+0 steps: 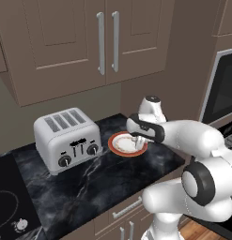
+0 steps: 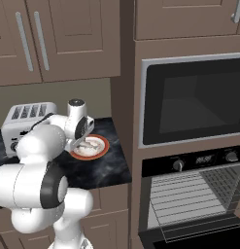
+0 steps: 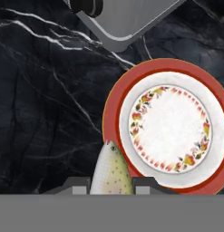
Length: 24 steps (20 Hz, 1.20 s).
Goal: Take the fish from the oven and place it on the plate on the counter.
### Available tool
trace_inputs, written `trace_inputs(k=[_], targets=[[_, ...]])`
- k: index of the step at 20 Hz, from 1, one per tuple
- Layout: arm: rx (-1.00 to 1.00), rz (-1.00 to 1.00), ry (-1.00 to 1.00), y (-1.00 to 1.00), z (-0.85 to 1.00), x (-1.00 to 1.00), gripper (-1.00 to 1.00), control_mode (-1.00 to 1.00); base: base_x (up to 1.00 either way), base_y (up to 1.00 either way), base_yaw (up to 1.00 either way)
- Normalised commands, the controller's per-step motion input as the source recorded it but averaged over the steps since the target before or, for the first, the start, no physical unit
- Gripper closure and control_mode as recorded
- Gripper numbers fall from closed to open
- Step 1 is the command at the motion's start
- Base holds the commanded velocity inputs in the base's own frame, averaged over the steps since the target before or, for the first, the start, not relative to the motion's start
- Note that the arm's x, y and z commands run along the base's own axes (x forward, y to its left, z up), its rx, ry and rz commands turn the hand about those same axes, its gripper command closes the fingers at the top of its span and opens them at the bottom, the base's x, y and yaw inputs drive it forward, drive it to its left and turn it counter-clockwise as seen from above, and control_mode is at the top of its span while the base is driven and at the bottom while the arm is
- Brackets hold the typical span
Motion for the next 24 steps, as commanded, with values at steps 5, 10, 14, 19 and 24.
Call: trace_inputs(k=[5,10,14,19,24], targets=[[-0.05,0.0,0.18,0.12,-0.22,0.13,1.0,-1.0,0.0,0.0,0.0],[0.0,0.02,0.09,0.0,-0.44,0.06,1.0,-1.0,0.0,0.0,0.0],[0.0,0.02,-0.03,0.0,-0.25,0.09,1.0,-1.0,0.0,0.0,0.0],[0.0,0.02,-0.11,0.0,-0.01,0.31,1.0,-1.0,0.0,0.0,0.0],[0.0,0.0,-0.09,0.0,-0.06,0.35,1.0,-1.0,0.0,0.0,0.0]])
